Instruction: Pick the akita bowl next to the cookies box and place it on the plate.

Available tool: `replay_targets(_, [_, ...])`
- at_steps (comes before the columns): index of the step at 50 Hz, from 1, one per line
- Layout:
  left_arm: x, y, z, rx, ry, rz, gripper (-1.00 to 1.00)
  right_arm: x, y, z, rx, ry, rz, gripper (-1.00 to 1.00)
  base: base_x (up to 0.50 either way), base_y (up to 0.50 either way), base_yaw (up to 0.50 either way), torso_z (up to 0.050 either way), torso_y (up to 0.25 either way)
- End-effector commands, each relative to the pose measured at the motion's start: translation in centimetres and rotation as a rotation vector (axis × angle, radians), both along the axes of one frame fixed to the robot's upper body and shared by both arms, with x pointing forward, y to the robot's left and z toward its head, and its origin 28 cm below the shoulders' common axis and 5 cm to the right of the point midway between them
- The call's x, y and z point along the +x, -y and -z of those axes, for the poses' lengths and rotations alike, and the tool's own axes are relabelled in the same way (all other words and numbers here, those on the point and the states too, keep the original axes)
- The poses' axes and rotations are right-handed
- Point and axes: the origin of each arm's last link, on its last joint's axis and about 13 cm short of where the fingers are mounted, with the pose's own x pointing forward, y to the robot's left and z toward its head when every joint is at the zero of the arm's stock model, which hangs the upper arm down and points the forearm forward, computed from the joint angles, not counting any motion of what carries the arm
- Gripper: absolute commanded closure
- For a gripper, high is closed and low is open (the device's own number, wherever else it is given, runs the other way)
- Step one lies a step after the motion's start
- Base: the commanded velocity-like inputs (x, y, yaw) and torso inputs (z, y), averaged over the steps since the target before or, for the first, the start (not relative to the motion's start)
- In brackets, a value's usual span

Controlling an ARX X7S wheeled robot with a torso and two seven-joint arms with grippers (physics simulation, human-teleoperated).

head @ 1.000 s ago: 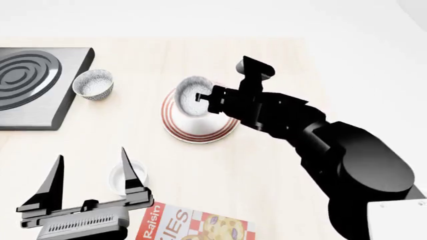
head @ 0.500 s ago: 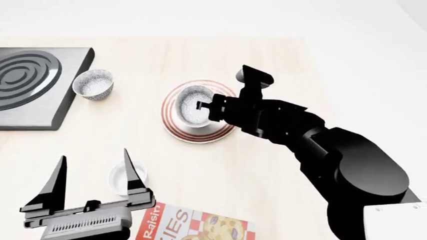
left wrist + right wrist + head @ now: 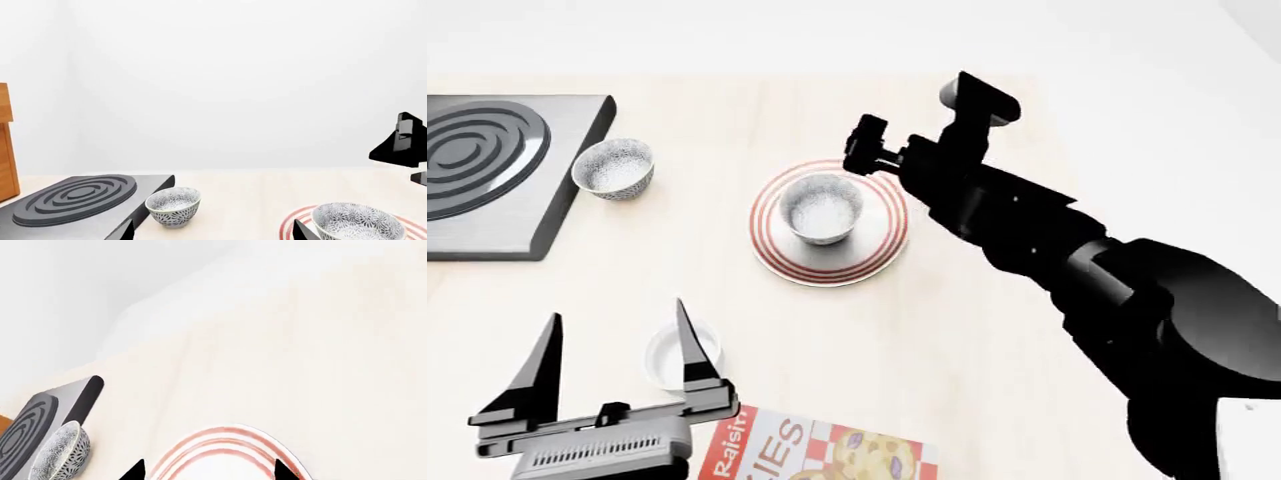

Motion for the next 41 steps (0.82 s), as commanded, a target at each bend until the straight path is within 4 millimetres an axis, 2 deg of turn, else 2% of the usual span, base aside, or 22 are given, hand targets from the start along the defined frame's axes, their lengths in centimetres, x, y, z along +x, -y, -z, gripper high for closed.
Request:
replay_targets(1, [0.2, -0.2, -0.2, 0.005, 0.016, -0.014, -1.0, -4.4, 2.6, -5.4, 0.039, 0.292, 0.092, -1.0, 0.0, 0.0, 0.0, 0.0, 0.0])
replay_targets(4, [0.1, -0.3, -0.4, 0.006, 0.024, -0.02, -1.0, -6.5, 4.4, -6.4, 0.04, 0.355, 0.173, -1.0, 0.0, 0.0, 0.0, 0.0, 0.0])
replay_targets(5, [0.0, -0.4, -0.5, 0.003, 0.026, -0.024, -1.0, -8.1, 5.8, -6.9, 0.043, 0.409, 0.229, -1.0, 0.0, 0.0, 0.0, 0.0, 0.0])
replay_targets(8, [0.0, -0.5, -0.6, 0.002, 0.028, -0.032, -1.0, -11.2, 8.1, -7.3, 0.048, 0.487, 0.326, -1.0, 0.0, 0.0, 0.0, 0.0, 0.0])
replay_targets(12, [0.0, -0.5, -0.8, 0.001, 0.031, -0.036, -1.0, -14.5, 10.2, -6.7, 0.022, 0.573, 0.424, -1.0, 0.0, 0.0, 0.0, 0.0, 0.0])
replay_targets(13, [0.0, -0.6, -0.8, 0.005, 0.034, -0.042, -1.0, -16.1, 11.2, -6.3, 0.105, 0.598, 0.482, -1.0, 0.0, 0.0, 0.0, 0.0, 0.0])
replay_targets(14, [0.0, -0.6, -0.8, 0.003, 0.034, -0.043, -1.0, -16.6, 11.4, -5.9, 0.064, 0.59, 0.474, -1.0, 0.0, 0.0, 0.0, 0.0, 0.0])
replay_targets(16, [0.1, -0.8, -0.9, 0.003, 0.036, -0.052, -1.0, -17.5, 11.9, -5.2, 0.096, 0.572, 0.499, -1.0, 0.0, 0.0, 0.0, 0.0, 0.0])
replay_targets(19, [0.1, -1.0, -1.1, 0.002, 0.046, -0.065, -1.0, -19.3, 12.5, -3.9, 0.089, 0.629, 0.553, -1.0, 0.0, 0.0, 0.0, 0.0, 0.0])
replay_targets(27, [0.2, -1.4, -1.3, 0.004, 0.065, -0.092, -1.0, -22.0, 13.6, -0.6, 0.059, 0.741, 0.678, -1.0, 0.0, 0.0, 0.0, 0.0, 0.0])
replay_targets(32, [0.2, -1.9, -1.6, 0.008, 0.087, -0.12, -1.0, -22.1, 13.4, 0.6, 0.109, 0.802, 0.749, -1.0, 0.0, 0.0, 0.0, 0.0, 0.0])
replay_targets(36, [0.3, -2.5, -1.9, 0.001, 0.107, -0.155, -1.0, -22.9, 12.9, 1.0, 0.065, 0.978, 0.803, -1.0, 0.0, 0.0, 0.0, 0.0, 0.0])
replay_targets(37, [0.3, -2.7, -2.0, -0.001, 0.112, -0.162, -1.0, -22.9, 12.7, 1.1, 0.002, 0.986, 0.804, -1.0, 0.0, 0.0, 0.0, 0.0, 0.0])
replay_targets(41, [0.1, -3.0, -2.3, -0.002, 0.129, -0.182, -1.0, -22.7, 12.0, 1.8, 0.012, 0.964, 0.768, -1.0, 0.0, 0.0, 0.0, 0.0, 0.0])
